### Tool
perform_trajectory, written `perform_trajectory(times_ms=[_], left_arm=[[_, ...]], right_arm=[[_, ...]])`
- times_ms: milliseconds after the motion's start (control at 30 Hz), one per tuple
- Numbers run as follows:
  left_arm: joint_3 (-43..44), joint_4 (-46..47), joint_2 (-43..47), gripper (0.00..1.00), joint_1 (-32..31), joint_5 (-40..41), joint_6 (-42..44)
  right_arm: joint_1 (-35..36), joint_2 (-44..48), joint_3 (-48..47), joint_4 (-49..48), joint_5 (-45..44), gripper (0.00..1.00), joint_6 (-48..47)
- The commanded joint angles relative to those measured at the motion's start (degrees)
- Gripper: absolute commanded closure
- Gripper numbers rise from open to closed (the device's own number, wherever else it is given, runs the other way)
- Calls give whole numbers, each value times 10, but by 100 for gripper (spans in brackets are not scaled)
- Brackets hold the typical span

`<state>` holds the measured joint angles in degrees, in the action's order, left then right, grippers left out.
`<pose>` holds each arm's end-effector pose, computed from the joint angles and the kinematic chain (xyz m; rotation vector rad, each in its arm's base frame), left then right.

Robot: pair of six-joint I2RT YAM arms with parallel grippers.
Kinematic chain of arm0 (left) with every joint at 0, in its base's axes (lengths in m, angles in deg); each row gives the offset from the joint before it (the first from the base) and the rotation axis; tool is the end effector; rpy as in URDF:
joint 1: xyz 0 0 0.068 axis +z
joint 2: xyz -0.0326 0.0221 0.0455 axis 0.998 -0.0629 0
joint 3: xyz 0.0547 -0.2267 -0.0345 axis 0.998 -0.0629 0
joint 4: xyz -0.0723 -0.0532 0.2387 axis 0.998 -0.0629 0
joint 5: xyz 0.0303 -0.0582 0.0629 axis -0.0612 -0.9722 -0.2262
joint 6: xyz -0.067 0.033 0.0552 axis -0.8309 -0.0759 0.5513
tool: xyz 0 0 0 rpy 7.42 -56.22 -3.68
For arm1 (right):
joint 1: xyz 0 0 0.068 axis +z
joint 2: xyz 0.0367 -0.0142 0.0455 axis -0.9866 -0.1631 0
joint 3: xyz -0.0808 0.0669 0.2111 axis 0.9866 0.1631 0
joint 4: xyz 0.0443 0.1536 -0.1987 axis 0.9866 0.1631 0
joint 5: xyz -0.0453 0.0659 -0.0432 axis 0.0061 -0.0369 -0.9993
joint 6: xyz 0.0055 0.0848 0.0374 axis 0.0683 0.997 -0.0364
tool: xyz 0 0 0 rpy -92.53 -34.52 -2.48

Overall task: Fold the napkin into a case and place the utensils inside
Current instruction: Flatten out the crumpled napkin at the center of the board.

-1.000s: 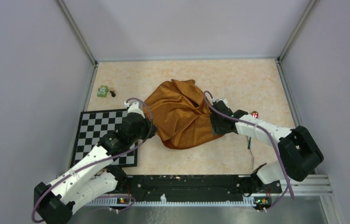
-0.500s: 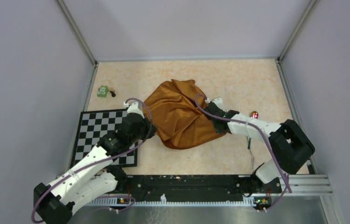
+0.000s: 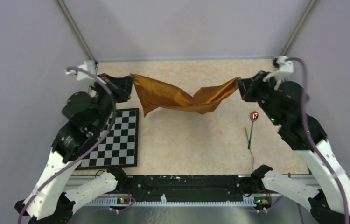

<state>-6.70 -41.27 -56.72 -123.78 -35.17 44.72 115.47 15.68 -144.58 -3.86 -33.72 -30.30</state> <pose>0.1836 -0.1037 0.4349 -0.2411 1.6230 -0.6872 0.2117 0.1118 0.3975 0.1091 1.8128 0.4313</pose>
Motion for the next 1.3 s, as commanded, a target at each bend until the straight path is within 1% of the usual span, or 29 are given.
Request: perform_trajectory(times_ms=[0,67,167,267,333,367,400,467,567,667,733,767,800,833,867,900,967,1033,1100,1133,1167,1200,1233,1267], left_arm=[[98,73,26,100,3,8,81],[116,106,44,100,2,-18,99],[122,142,73,100,2,-40,106],[116,170,98,100,2,-43,110],[106,184,104,100,2,-32,115],[97,191,104,100,2,-22,117],[86,196,101,100,2,-2,116],[62,197,82,100,2,36,113],[42,159,20,100,2,138,88],[18,147,-65,100,3,227,86],[-8,190,-122,100,9,244,110],[-18,217,-161,100,19,235,112],[-21,225,-190,100,36,212,97],[-20,230,-224,100,61,173,80],[-19,242,-259,100,86,116,66],[-16,251,-294,100,106,87,54],[1,270,-371,100,134,58,49],[18,306,-453,100,160,36,53],[48,345,-532,100,189,-35,53],[74,339,-571,100,206,-71,45],[113,317,-616,100,222,-103,31],[151,296,-656,100,236,-137,30],[186,283,-691,93,246,-162,38],[222,257,-717,76,254,-178,47]], right_arm=[[0,95,-29,-85,161,100,14],[0,144,-17,-154,215,100,26],[0,208,11,-254,266,100,58],[0,232,25,-310,273,100,80],[0,232,28,-308,250,100,76],[0,231,32,-300,226,100,71],[0,230,38,-286,176,100,69],[0,218,40,-235,52,100,75],[0,176,29,-146,-145,100,90],[-1,111,49,-156,-257,100,39],[-8,67,80,-209,-300,100,-8],[-25,43,99,-242,-300,100,-29],[-56,14,110,-261,-282,100,-26],[-109,-14,118,-268,-228,100,-8],[-149,-47,123,-274,-182,100,15],[-187,-80,131,-289,-131,100,30],[-237,-154,129,-317,-55,100,51],[-260,-234,123,-374,-9,100,39],[-278,-327,90,-403,33,100,23],[-286,-379,63,-404,54,100,12],[-295,-429,22,-388,86,98,0],[-307,-485,-38,-351,116,94,-5],[-315,-532,-86,-305,129,89,-10],[-321,-574,-122,-288,132,72,-23]])
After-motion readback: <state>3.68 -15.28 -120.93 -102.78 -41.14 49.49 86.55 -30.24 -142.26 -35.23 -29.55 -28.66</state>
